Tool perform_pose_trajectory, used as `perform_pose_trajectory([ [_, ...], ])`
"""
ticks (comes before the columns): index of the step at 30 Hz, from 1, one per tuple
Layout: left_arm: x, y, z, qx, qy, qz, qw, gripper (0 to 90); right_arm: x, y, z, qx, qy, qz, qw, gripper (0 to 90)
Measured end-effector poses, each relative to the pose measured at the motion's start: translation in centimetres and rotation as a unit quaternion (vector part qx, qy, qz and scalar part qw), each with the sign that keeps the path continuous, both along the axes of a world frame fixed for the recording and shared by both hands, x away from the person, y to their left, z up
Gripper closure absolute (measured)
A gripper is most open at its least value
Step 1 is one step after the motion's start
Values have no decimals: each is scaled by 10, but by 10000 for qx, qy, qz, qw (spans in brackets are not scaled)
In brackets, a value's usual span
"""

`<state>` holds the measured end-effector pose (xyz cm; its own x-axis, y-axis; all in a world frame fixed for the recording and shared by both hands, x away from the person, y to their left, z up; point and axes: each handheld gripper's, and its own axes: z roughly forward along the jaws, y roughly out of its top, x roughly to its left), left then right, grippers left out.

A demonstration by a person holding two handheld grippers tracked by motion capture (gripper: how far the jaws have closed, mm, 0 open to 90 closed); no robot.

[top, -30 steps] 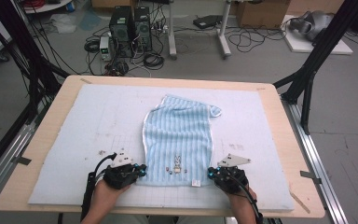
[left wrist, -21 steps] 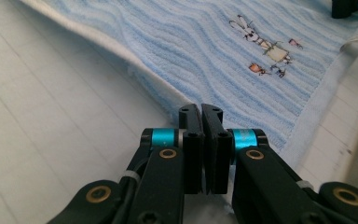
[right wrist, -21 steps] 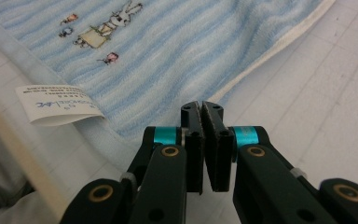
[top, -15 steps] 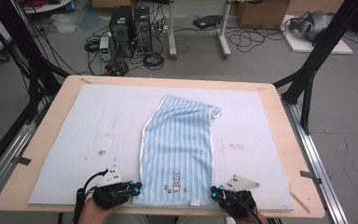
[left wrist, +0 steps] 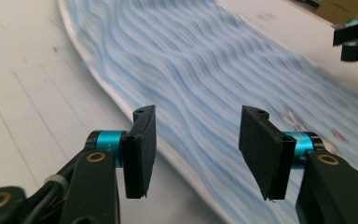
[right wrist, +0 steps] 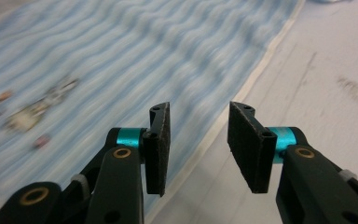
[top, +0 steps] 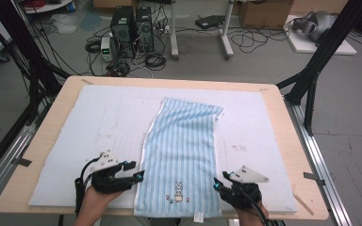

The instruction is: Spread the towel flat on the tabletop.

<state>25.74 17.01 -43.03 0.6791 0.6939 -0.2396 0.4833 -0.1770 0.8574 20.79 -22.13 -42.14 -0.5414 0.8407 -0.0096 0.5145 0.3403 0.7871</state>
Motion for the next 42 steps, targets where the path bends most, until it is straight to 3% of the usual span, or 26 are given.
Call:
perform_pose_trajectory([
  [2,16,-4,-1,-40,101,130,9999,498,15,3,-2,-96,-39,-150,9998,589],
  [5,33,-13,-6,147,214,254,9993,536,34,8,-7,-171,36,-288,9994,595],
  [9,43,-23,-18,585,540,350,9962,588,48,15,-15,-292,302,-269,9988,647],
  [11,39,-26,-21,800,307,413,9955,659,50,18,-21,-437,455,-256,9977,699],
  [12,37,-26,-20,900,237,411,9948,702,48,18,-22,-370,399,-259,9982,757],
  [13,34,-25,-21,989,164,361,9943,803,45,17,-22,-304,427,-230,9984,806],
  [15,29,-21,-21,901,240,310,9952,876,40,17,-22,-343,419,-142,9984,857],
  [21,0,-16,-22,647,280,16,9975,879,16,9,-21,-300,420,-1,9987,858],
  [28,-18,-14,-23,598,307,-243,9974,879,-12,-2,-17,-332,356,42,9988,876],
  [29,-18,-14,-22,577,302,-252,9976,880,-14,-3,-16,-296,317,31,9991,851],
  [33,-10,-10,-18,456,196,-29,9988,653,-4,-7,-10,-132,167,-124,9997,736],
  [37,2,-5,-15,61,-11,118,9999,506,13,5,-16,23,321,-158,9994,586],
  [38,5,-3,-13,-21,-42,139,9999,497,15,10,-20,-78,391,-109,9991,571],
  [40,13,-1,-8,-52,-172,201,9996,482,17,15,-25,-250,349,-28,9991,619],
  [42,22,1,-2,-80,-219,214,9995,476,14,14,-23,-296,355,120,9989,817],
])
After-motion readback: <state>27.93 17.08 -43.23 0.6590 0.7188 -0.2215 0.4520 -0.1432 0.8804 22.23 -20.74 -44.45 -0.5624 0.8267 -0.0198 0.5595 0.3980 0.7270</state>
